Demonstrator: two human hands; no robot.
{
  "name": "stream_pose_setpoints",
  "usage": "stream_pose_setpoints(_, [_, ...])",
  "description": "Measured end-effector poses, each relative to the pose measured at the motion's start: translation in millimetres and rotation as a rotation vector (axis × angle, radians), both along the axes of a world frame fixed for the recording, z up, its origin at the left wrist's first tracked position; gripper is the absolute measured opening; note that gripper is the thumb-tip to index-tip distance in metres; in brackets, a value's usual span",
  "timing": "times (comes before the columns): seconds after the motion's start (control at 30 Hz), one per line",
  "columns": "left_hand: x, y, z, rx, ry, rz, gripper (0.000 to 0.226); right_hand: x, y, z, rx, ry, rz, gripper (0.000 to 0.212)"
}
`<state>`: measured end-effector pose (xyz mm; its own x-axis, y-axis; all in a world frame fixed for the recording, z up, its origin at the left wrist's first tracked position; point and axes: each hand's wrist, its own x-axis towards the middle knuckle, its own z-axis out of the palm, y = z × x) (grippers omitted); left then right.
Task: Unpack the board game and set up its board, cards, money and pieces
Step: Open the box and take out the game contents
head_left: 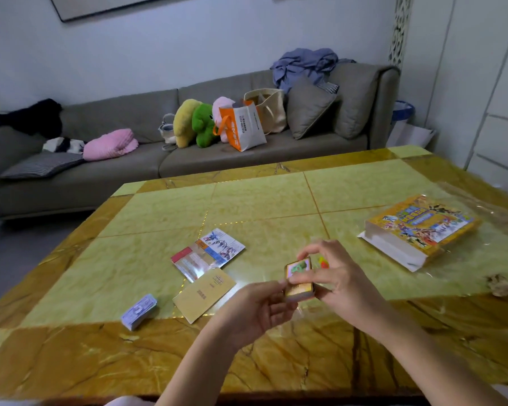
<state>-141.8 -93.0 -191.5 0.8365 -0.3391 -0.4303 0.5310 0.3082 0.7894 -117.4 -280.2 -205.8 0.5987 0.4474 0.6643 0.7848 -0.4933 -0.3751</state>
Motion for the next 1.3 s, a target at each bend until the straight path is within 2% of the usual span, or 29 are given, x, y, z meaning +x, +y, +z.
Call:
stream_pose_setpoints(0.17, [0,15,-6,0.041,-0.062,0.073,0.013,1,2,-4,0.011,0.000,-0.013,0.036])
stream_pose_setpoints(0.23, [7,33,-7,0.142,-0.074,0.193,0.014,3,1,-8,-0.010,0.042,-0.060,0.038])
stream_pose_setpoints(0.3, [17,63,-5,0.292,-0.130,0.348,0.012,7,-4,-13,-0.035,0.164,-0.159,0.043])
stream_pose_setpoints(0.43, [32,146,-7,0.556,-0.203,0.627,0.012,16,-10,-26,-0.136,0.348,-0.352,0.029])
stream_pose_setpoints(0.53, [35,204,-12,0.734,-0.163,0.768,0.007,20,-10,-31,-0.178,0.364,-0.438,0.025])
stream_pose_setpoints(0.63, [38,251,-24,0.844,-0.031,0.875,0.008,19,-8,-32,-0.187,0.427,-0.431,0.021])
stream_pose_setpoints(0.77, [35,276,-41,0.996,0.112,0.859,0.014,20,-10,-31,-0.147,0.455,-0.410,0.015])
stream_pose_setpoints(0.97, [31,269,-33,1.305,0.095,0.736,0.023,22,-21,-23,-0.084,0.475,-0.498,0.013])
stream_pose_setpoints(1.07, [29,262,-30,1.338,0.107,0.728,0.033,25,-26,-22,-0.063,0.539,-0.613,0.020])
stream_pose_setpoints(1.13, [28,245,-24,1.340,0.017,0.753,0.038,27,-30,-20,-0.079,0.608,-0.656,0.026])
stream_pose_setpoints(1.2, [28,215,-14,1.316,-0.175,0.771,0.033,27,-32,-21,-0.101,0.681,-0.658,0.032])
stream_pose_setpoints(1.3, [30,154,0,1.123,-0.421,0.627,0.016,29,-36,-23,-0.106,0.740,-0.680,0.036])
